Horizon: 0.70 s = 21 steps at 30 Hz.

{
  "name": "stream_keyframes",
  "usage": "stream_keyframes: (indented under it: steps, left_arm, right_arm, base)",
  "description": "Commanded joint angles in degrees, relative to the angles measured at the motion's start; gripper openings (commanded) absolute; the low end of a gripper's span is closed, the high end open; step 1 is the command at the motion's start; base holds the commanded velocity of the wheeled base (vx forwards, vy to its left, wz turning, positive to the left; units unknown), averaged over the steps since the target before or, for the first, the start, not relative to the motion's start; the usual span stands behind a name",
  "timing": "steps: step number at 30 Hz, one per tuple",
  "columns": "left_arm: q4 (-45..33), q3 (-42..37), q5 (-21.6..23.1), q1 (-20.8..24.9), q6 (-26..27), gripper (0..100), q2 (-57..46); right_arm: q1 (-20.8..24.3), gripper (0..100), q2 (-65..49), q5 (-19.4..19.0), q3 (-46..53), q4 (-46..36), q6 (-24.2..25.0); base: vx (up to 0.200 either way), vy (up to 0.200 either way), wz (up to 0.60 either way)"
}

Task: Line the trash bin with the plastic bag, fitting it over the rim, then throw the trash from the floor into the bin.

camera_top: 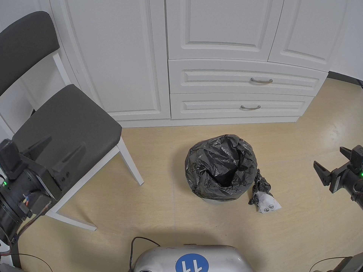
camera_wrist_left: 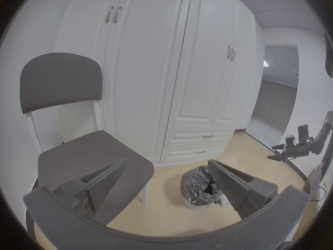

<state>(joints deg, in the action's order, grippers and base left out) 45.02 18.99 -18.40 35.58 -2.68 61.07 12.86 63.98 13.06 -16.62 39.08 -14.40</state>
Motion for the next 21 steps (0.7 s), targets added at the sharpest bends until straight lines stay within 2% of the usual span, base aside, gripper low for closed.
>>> stream_keyframes:
  steps: [1,5,10,12,14,15,16,17,18,19,20,21]
  left_arm:
    - [-0.28,1.49,0.03,-1.57,0.22,100,-5.35]
    - [-0.2,2.01,-0.24,-1.92,0.22,100,-5.35]
    - [-0.28,2.36,-0.24,-2.54,0.13,100,-4.74]
    - [-0.28,2.63,-0.33,-2.8,0.05,100,-4.56]
    - [-0.46,2.89,-0.24,-2.89,0.05,100,-4.39]
    - [-0.55,2.89,-0.24,-2.89,0.05,100,-4.39]
    - [-1.51,2.89,0.03,-2.89,0.05,100,-4.3]
    - [-1.87,2.89,0.11,-2.89,0.05,100,-4.3]
    - [-2.74,2.89,0.2,-2.89,-0.04,100,-4.3]
    - [-2.92,2.89,0.29,-2.89,-0.04,100,-4.21]
    - [-3.71,2.89,0.29,-2.89,-0.22,100,-4.21]
    - [-4.06,2.89,0.29,-2.89,-0.31,100,-4.21]
  right_arm:
    - [-0.56,100,-9.22,0.74,-1.4,-1.82,-0.54]
    - [-0.56,100,-11.24,0.83,-1.75,-1.82,-2.57]
    - [-0.82,100,-10.45,0.92,-3.16,-2.26,-2.65]
    - [-1.17,100,-9.84,0.92,-4.04,-4.01,-2.39]
    - [-2.67,100,-8.96,1.09,-7.2,-11.92,-0.63]
    - [-2.84,100,-8.87,1.09,-7.47,-12.63,-0.37]
    - [-3.9,100,-8.25,1.18,-11.95,-23.44,3.59]
    - [-4.16,100,-7.73,1.09,-13.79,-27.48,5.34]
    - [-4.51,100,-5.7,1.01,-18.8,-36.89,10.27]
    - [-4.51,100,-5.09,0.83,-19.86,-38.82,11.41]
    - [-4.78,100,-0.17,-0.14,-25.92,-48.93,18.44]
    - [-5.13,100,4.05,-1.19,-29.09,-53.58,22.66]
  base:
    - [0.0,0.0,0.0]
    - [0.0,0.0,0.0]
    - [0.0,0.0,0.0]
    - [0.0,0.0,0.0]
    - [0.0,0.0,0.0]
    - [0.0,0.0,0.0]
    - [0.0,0.0,0.0]
    - [0.0,0.0,0.0]
    - [0.0,0.0,0.0]
    - [0.0,0.0,0.0]
    - [0.0,0.0,0.0]
    - [0.0,0.0,0.0]
